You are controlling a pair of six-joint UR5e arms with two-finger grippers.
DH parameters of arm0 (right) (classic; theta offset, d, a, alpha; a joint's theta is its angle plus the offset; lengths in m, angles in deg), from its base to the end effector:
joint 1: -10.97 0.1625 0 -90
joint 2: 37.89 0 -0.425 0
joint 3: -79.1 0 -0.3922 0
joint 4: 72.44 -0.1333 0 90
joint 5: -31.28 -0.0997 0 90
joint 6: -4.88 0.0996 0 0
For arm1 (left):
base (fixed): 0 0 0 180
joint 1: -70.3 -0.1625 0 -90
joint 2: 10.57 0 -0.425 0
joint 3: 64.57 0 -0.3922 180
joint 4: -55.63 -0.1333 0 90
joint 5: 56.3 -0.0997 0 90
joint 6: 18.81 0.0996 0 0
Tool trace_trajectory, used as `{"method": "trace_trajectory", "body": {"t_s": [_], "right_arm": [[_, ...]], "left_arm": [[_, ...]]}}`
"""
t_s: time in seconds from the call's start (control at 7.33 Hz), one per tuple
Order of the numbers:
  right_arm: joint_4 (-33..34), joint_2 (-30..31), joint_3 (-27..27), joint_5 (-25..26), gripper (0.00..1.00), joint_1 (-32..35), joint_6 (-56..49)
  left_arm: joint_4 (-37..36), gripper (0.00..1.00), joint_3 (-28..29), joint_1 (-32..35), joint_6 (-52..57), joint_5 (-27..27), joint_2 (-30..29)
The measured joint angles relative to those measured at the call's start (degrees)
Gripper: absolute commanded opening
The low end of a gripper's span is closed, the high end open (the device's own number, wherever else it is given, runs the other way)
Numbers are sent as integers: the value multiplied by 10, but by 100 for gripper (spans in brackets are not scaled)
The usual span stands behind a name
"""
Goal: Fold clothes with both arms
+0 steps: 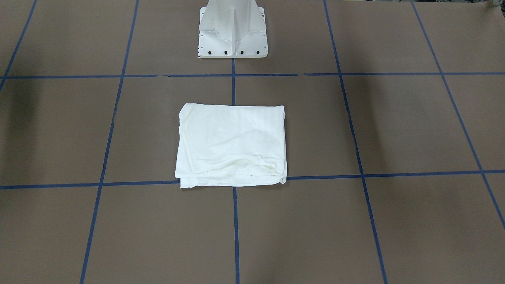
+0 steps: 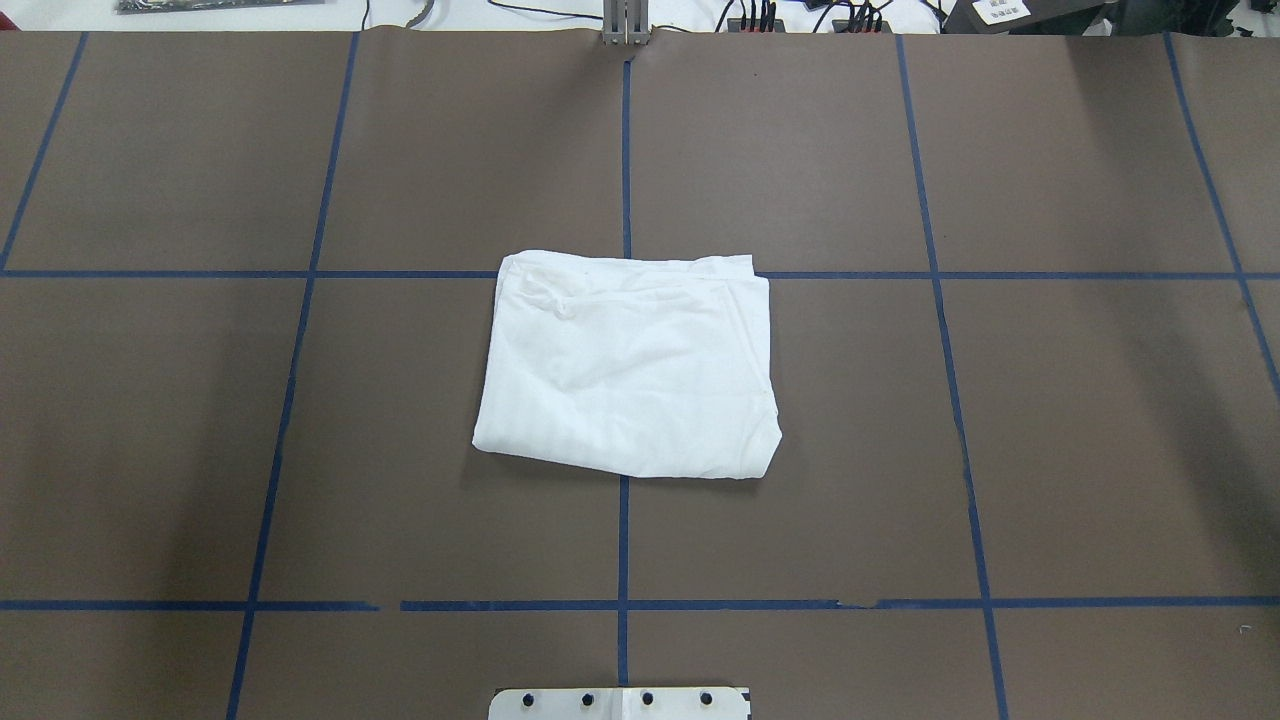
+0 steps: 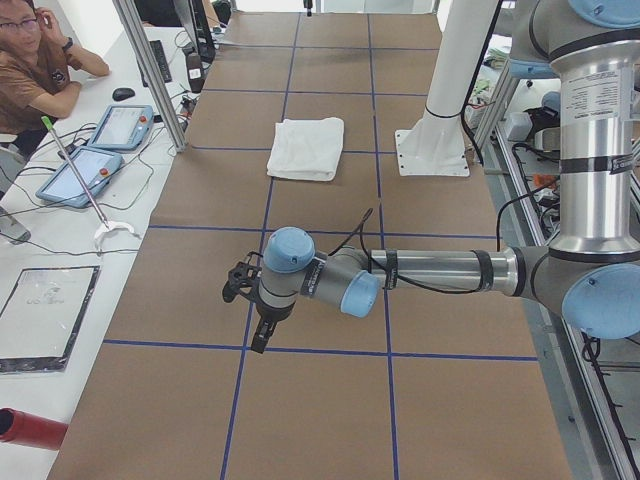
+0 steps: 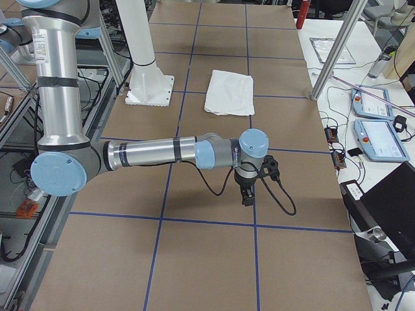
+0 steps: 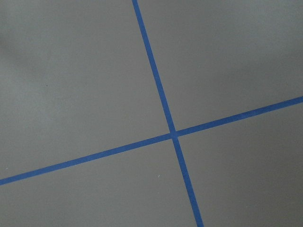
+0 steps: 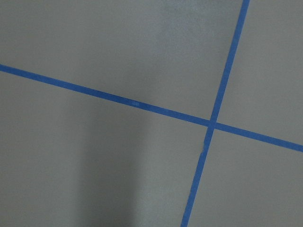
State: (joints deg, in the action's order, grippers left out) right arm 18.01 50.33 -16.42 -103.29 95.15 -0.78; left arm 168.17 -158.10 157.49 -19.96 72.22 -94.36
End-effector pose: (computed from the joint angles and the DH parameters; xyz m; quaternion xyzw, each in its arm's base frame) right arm 0.0114 -0.5135 0.5960 0.0548 -0.3786 -0.1149 0.9168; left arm -0.0483 -0.4690 0.6428 0.1515 0.3303 0.0703 0.9290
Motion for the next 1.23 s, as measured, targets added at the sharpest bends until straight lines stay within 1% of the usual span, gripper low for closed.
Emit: {"method": "trace_trajectory", "body": {"t_s": [0.27,0.41,0.68,0.95,1.09,1.23], "right_arm": [[5,1,3,-5,100,9,6],[9,7,5,-18,100,22,8],[21,29,3,-48,100,44,10],[51,36,1,-53,100,52,11],[60,36,0,-51,100,54,21],[63,36,0,-47,100,58,37]], "left_arm": [[-12,100,13,1,-2,-1,3],[-39,100,9,1,-3,1,5],[-114,100,-17,2,-3,3,5],[-195,100,-59,2,-2,8,7],[-230,100,-78,3,-1,19,8],[-245,100,-80,3,1,30,9]]}}
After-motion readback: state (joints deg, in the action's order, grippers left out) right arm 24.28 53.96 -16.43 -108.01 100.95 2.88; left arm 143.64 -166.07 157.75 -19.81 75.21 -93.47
